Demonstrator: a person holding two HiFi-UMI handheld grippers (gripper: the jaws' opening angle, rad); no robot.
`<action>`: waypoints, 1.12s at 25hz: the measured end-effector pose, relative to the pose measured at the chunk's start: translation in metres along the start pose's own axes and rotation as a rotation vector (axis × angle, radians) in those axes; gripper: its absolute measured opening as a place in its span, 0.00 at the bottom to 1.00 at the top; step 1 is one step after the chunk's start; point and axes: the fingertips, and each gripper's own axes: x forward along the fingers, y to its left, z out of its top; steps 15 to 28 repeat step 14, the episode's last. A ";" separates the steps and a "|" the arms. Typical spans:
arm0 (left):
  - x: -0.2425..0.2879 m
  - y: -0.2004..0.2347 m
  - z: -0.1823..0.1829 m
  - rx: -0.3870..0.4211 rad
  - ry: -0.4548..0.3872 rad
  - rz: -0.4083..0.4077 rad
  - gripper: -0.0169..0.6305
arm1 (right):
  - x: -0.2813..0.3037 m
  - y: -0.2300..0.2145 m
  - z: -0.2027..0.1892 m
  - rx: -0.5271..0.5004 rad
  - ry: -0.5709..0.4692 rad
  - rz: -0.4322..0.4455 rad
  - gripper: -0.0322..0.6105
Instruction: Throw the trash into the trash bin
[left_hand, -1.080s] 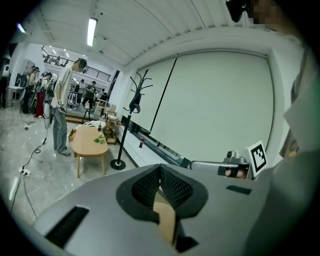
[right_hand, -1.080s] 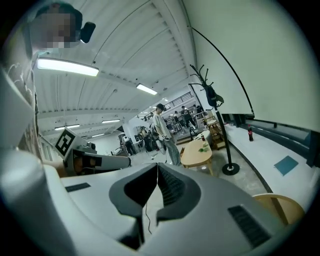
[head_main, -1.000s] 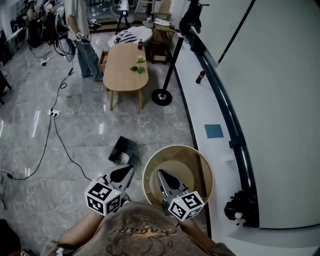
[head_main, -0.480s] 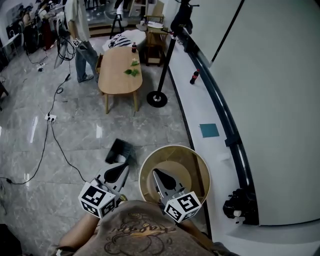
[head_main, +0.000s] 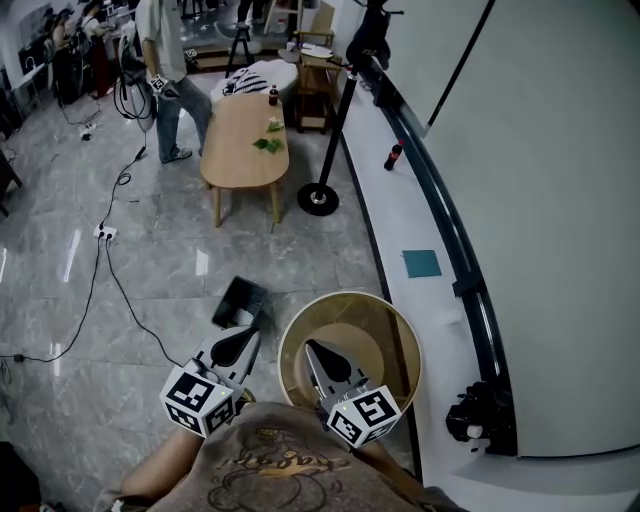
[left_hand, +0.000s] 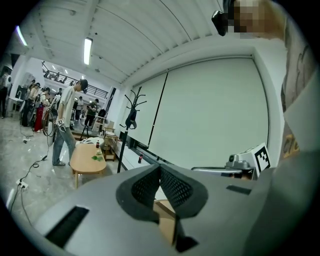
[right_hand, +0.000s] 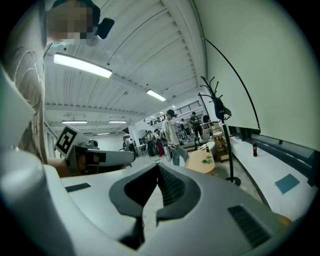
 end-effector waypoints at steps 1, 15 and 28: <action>0.000 0.001 0.001 -0.002 0.000 0.002 0.05 | 0.001 0.000 0.000 0.003 -0.001 0.002 0.08; -0.001 0.004 -0.003 -0.009 0.015 0.027 0.05 | 0.000 -0.003 -0.004 0.011 0.000 0.009 0.08; -0.001 0.004 -0.003 -0.009 0.015 0.027 0.05 | 0.000 -0.003 -0.004 0.011 0.000 0.009 0.08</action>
